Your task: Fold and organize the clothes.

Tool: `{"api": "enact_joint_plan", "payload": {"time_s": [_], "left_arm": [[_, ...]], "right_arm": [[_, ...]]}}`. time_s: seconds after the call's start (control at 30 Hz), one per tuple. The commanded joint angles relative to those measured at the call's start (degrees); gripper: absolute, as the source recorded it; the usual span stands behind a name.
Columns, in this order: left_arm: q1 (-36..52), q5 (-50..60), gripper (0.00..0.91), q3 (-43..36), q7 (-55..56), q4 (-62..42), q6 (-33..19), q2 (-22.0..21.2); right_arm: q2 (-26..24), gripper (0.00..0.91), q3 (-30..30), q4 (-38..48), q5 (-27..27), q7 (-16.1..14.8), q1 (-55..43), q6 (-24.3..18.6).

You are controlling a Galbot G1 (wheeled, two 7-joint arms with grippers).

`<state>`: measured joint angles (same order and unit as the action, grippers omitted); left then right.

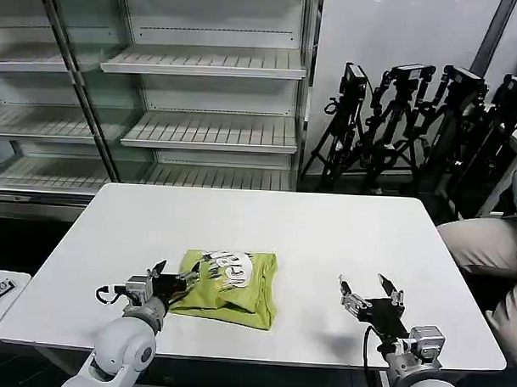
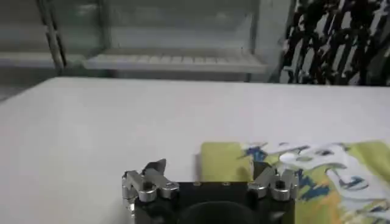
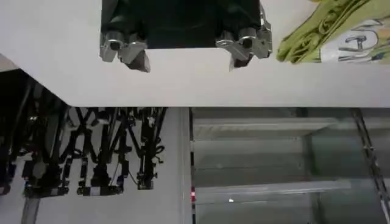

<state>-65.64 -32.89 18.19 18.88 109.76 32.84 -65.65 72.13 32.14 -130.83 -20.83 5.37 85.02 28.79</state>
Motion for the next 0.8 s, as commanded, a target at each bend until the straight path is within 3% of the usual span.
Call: {"api": "enact_joint_plan", "payload": {"time_s": [0.03,0.47,0.67,0.8], "left_arm": [[-1.7,-1.4,0.020,-0.9,-1.3,-2.5,0.3,0.1],[-1.0,-0.3,0.020,-2.8,-3.5,-1.2,-0.1,-1.6],[1.1,7.4,0.010,1.4,-10.6,2.9,0.2,2.8],[-2.5,11.7,0.010,10.7,-14.7,2.9,0.2,8.5]], "right_arm": [[0.0,0.907,0.0,0.0,0.1,0.0,-0.1,0.0],[0.1,0.907,-0.6,0.5,0.1,0.1,-0.2,0.0],[-0.1,0.907,-1.0,0.6,0.1,0.2,-0.8,0.0],[-0.1,0.907,-0.9,0.6,0.0,0.2,-1.3,0.0]]}}
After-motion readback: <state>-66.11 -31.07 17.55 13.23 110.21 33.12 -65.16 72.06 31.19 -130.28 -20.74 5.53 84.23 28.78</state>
